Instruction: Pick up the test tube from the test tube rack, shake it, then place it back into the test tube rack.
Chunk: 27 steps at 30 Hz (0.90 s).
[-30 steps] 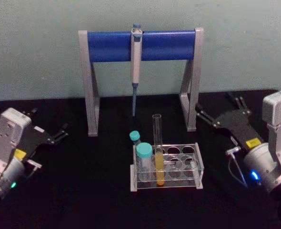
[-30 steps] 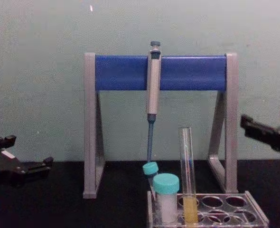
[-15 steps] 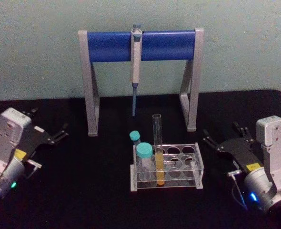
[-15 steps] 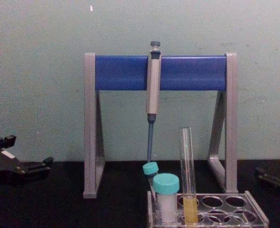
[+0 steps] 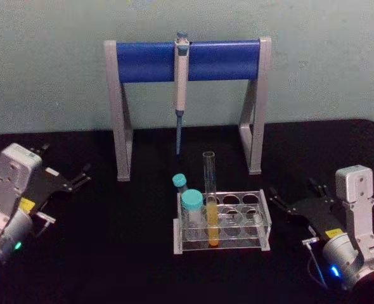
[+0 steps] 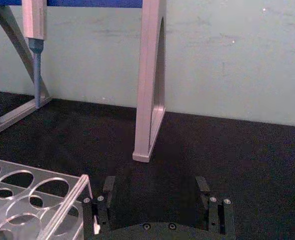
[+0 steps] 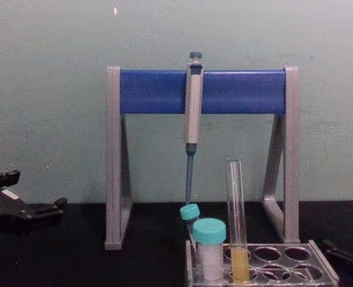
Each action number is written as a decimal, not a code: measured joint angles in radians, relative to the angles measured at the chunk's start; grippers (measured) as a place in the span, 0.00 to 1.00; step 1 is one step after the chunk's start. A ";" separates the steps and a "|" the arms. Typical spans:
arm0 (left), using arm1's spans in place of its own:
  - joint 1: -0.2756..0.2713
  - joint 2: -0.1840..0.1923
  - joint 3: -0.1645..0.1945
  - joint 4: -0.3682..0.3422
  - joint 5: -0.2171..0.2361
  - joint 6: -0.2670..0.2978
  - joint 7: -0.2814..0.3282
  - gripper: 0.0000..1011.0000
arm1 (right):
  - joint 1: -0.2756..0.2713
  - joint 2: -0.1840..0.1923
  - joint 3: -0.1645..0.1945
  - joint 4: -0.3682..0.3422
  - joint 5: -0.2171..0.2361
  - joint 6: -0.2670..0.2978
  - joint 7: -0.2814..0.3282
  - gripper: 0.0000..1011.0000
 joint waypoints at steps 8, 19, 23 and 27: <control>0.000 0.000 0.000 0.000 0.000 0.000 0.000 0.99 | 0.000 0.000 -0.001 0.000 -0.001 0.000 0.000 0.99; 0.000 0.000 0.000 0.000 0.000 0.000 0.000 0.99 | 0.000 0.002 -0.002 -0.002 0.000 -0.001 -0.001 0.99; 0.000 0.000 0.000 0.000 0.000 0.000 0.000 0.99 | 0.000 0.002 -0.002 -0.003 0.000 -0.002 -0.001 0.99; 0.000 0.000 0.000 0.000 0.000 0.000 0.000 0.99 | 0.000 0.002 -0.003 -0.003 0.001 -0.002 -0.001 0.99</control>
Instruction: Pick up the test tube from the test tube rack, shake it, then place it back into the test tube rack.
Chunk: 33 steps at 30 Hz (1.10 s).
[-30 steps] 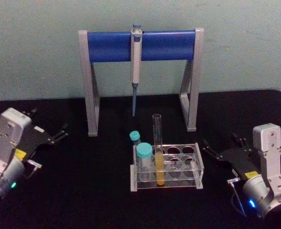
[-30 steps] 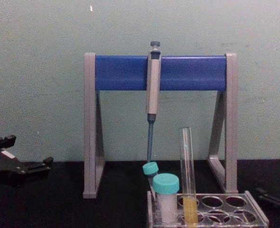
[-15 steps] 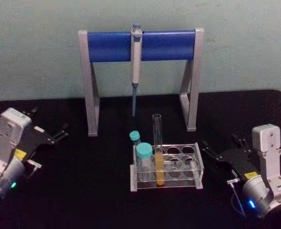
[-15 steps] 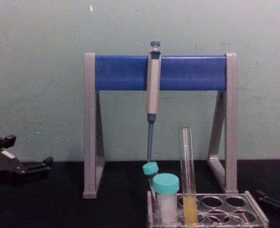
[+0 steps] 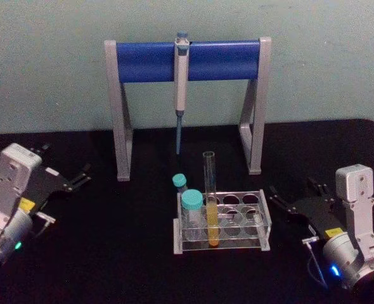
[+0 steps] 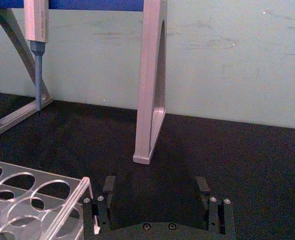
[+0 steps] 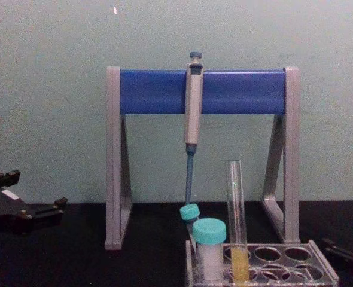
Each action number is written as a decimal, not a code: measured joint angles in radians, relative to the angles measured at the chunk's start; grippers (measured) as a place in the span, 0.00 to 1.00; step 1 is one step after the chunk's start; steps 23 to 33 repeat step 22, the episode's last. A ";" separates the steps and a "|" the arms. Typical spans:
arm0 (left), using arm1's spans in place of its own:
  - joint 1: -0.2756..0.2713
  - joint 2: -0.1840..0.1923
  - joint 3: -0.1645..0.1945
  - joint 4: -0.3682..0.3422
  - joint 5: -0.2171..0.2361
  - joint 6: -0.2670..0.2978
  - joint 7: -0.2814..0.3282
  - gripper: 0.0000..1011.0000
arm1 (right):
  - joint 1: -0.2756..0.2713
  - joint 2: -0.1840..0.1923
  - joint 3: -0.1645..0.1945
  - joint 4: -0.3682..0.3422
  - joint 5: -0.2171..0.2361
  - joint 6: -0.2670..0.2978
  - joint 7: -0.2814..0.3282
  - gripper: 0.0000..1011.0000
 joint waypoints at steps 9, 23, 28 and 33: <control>0.000 0.000 0.000 0.000 0.000 0.000 0.000 0.99 | 0.000 0.000 0.000 -0.001 0.000 -0.001 -0.001 0.99; 0.000 0.000 0.000 0.000 0.000 0.000 0.000 0.99 | 0.000 0.000 0.000 -0.001 0.001 -0.001 -0.001 0.99; 0.000 0.000 0.000 0.000 0.000 0.000 0.000 0.99 | 0.000 0.000 0.000 -0.001 0.001 -0.001 -0.001 0.99; 0.000 0.000 0.000 0.000 0.000 0.000 0.000 0.99 | 0.000 0.000 0.000 -0.001 0.001 -0.001 -0.001 0.99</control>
